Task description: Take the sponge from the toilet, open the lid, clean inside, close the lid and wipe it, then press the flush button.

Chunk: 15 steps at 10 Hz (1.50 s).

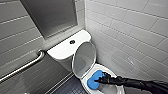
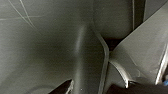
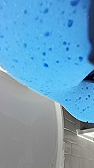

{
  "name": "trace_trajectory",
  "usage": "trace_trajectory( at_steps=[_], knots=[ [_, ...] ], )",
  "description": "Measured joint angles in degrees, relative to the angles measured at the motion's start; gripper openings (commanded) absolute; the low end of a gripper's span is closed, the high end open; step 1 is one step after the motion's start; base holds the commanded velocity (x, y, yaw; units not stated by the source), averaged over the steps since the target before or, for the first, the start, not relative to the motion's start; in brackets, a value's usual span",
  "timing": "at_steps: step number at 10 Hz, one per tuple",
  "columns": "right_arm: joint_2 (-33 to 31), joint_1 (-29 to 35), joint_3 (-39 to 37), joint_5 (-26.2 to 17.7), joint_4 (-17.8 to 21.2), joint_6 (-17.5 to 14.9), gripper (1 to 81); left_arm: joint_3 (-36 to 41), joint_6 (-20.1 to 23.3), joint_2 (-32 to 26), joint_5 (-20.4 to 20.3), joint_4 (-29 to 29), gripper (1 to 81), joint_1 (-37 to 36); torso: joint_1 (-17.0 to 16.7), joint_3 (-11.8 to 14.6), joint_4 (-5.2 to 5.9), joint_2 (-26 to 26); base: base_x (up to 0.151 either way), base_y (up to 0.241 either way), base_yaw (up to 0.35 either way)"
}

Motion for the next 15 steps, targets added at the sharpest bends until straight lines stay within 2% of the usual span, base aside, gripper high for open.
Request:
trace_trajectory(
  at_steps=[2,5,8,10,13,15],
  knots=[
    [4.12,-0.16,-2.04,-0.05,-0.01,1.66,1.0,0.0,0.0,0.0,-0.02,0.0,81.1,0.0,0.0,0.0,0.0,0.0,0.0,0.0,0.0],
    [6.57,-3.41,-6.28,-0.09,-0.17,2.24,1.0,-0.02,0.0,0.0,-0.02,0.0,81.1,0.0,0.0,0.0,0.0,0.0,0.0,0.0,0.0],
    [6.66,-6.31,-8.53,3.21,-0.23,2.43,1.0,0.0,0.0,0.0,0.0,0.0,81.1,0.0,0.0,0.0,0.0,0.0,0.0,0.0,0.0],
    [4.33,-7.11,-6.36,3.95,-0.28,2.44,1.0,0.0,-0.02,0.0,-0.02,0.0,81.1,0.0,0.0,0.0,0.0,0.0,0.0,0.0,0.0],
    [-5.1,-9.91,2.57,2.68,-0.52,2.44,1.0,0.0,0.0,-0.02,-0.02,0.0,81.1,0.0,0.0,0.0,0.0,0.0,0.0,0.0,0.0],
    [-9.97,-12.75,6.51,5.63,-1.17,2.4,1.0,-0.02,0.0,-0.02,-0.05,0.0,81.1,0.0,0.0,0.02,0.0,0.0,0.0,0.0,0.0]
  ],
)
